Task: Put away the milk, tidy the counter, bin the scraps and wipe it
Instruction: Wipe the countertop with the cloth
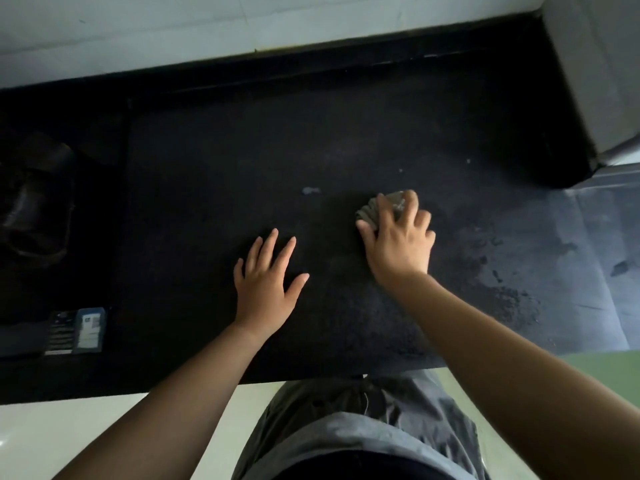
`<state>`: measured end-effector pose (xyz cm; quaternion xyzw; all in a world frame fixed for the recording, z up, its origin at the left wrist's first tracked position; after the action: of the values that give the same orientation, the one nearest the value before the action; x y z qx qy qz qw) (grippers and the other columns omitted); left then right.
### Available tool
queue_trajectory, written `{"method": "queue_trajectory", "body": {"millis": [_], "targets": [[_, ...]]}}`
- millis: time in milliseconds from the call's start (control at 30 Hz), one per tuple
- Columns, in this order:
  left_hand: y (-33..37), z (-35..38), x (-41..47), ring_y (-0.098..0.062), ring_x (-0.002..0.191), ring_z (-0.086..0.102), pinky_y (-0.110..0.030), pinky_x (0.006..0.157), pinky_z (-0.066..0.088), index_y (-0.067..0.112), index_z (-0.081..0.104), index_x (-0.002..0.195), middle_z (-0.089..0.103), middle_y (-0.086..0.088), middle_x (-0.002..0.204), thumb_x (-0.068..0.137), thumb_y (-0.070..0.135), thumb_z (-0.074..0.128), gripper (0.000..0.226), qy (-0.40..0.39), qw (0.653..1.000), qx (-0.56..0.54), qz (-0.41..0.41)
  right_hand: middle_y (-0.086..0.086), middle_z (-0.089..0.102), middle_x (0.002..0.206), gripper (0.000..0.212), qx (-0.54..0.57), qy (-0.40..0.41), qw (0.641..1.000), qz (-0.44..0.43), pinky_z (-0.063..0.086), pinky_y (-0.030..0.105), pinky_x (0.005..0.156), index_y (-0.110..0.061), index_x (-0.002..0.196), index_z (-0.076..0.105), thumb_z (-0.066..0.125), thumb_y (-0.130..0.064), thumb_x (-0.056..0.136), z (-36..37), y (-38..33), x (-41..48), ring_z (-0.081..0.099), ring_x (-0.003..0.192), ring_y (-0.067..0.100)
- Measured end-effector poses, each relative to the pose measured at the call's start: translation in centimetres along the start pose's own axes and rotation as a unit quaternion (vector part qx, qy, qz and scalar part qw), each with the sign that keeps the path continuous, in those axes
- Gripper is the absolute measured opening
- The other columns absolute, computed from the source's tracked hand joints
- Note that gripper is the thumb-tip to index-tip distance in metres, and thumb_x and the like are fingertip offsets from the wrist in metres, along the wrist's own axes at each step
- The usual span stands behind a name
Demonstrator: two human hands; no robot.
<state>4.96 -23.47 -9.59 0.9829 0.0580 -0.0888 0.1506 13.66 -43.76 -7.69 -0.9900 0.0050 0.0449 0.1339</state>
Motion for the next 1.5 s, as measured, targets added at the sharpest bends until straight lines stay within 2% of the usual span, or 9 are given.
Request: {"method": "queue_trajectory", "body": {"millis": [200,433,633,733,867,1000,1167,1300,1500], "targets": [[0.2,0.0,-0.3,-0.034,0.141,0.023,-0.061,0.105,0.021,0.024,0.038,0.142,0.026,-0.007,0.155,0.088,0.043,0.055,0.059,0.015,1.0,0.002,0.01,0.02,0.042,0.135,0.047,-0.014,0.004,0.998,-0.067,0.042,0.049,0.07,-0.023,0.127,0.051,0.055,-0.044,0.086,0.4,0.0,-5.0,0.046,0.1,0.042],[-0.4,-1.0,0.7,-0.028,0.137,0.03,-0.061,0.105,0.027,0.028,0.041,0.138,0.034,-0.006,0.149,0.087,0.049,0.05,0.056,0.003,0.999,0.012,0.04,0.016,0.024,0.144,0.049,-0.006,0.012,1.0,0.015,0.035,0.049,0.08,-0.027,0.134,0.039,0.04,-0.05,0.091,1.1,-2.0,0.2,0.034,0.109,0.039],[-2.8,-2.2,3.6,-0.028,0.136,0.033,-0.058,0.103,0.032,0.026,0.04,0.138,0.036,-0.008,0.147,0.092,0.044,0.042,0.05,0.029,0.999,0.032,0.026,0.022,0.046,0.131,0.048,-0.035,-0.005,0.992,-0.125,0.044,0.047,0.065,-0.023,0.127,0.051,0.049,-0.048,0.086,1.7,-4.9,-3.6,0.05,0.095,0.041],[-3.3,-1.9,4.1,-0.031,0.134,0.033,-0.059,0.107,0.026,0.024,0.041,0.139,0.036,-0.011,0.147,0.092,0.042,0.041,0.05,0.044,0.998,0.035,0.029,0.019,0.049,0.13,0.048,-0.052,0.011,0.985,-0.166,0.045,0.047,0.067,-0.026,0.125,0.053,0.051,-0.05,0.083,1.4,-3.3,-4.7,0.051,0.097,0.041],[-3.4,-1.6,3.9,-0.029,0.134,0.034,-0.056,0.109,0.022,0.026,0.04,0.139,0.036,-0.009,0.147,0.093,0.044,0.036,0.05,0.058,0.997,0.028,0.036,0.018,0.04,0.135,0.047,-0.015,0.041,0.997,-0.066,0.04,0.052,0.076,-0.027,0.124,0.052,0.055,-0.049,0.084,0.8,-1.2,-0.7,0.041,0.107,0.042],[-3.9,-1.4,4.1,-0.025,0.134,0.033,-0.054,0.109,0.024,0.031,0.038,0.138,0.036,-0.005,0.147,0.092,0.047,0.036,0.049,0.066,0.997,0.026,0.024,0.016,0.028,0.144,0.048,-0.002,0.047,0.999,-0.002,0.032,0.052,0.087,-0.027,0.131,0.044,0.044,-0.051,0.089,1.3,-4.0,4.5,0.032,0.117,0.041],[-4.0,-1.4,4.2,-0.024,0.133,0.034,-0.053,0.108,0.024,0.033,0.039,0.137,0.038,-0.003,0.145,0.092,0.048,0.037,0.048,0.069,0.997,0.023,0.024,0.017,0.034,0.14,0.048,-0.016,0.021,0.994,-0.109,0.039,0.05,0.081,-0.026,0.131,0.044,0.043,-0.05,0.089,2.4,-8.4,3.9,0.039,0.112,0.039],[-4.1,-1.5,4.1,-0.025,0.132,0.037,-0.053,0.108,0.025,0.032,0.041,0.137,0.04,-0.004,0.145,0.091,0.047,0.04,0.049,0.072,0.997,0.007,0.029,0.015,0.043,0.135,0.048,-0.024,0.021,0.984,-0.175,0.043,0.048,0.076,-0.026,0.127,0.049,0.047,-0.049,0.086,2.2,-6.8,0.9,0.045,0.107,0.038],[-4.1,-1.8,4.3,-0.026,0.13,0.039,-0.054,0.108,0.025,0.032,0.045,0.136,0.043,-0.004,0.144,0.091,0.049,0.039,0.049,0.065,0.997,-0.017,0.028,0.015,0.03,0.143,0.046,0.018,0.041,0.999,-0.022,0.032,0.051,0.087,-0.028,0.13,0.044,0.045,-0.048,0.089,2.3,-7.1,6.0,0.032,0.117,0.038]]}}
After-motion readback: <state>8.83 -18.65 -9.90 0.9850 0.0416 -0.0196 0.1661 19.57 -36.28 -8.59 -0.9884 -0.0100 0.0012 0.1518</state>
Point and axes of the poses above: each hand's wrist, its own x-axis towards the middle knuckle, its own z-axis out of the palm, y = z × x, the point moved 6 cm from there along x, towards the middle knuckle
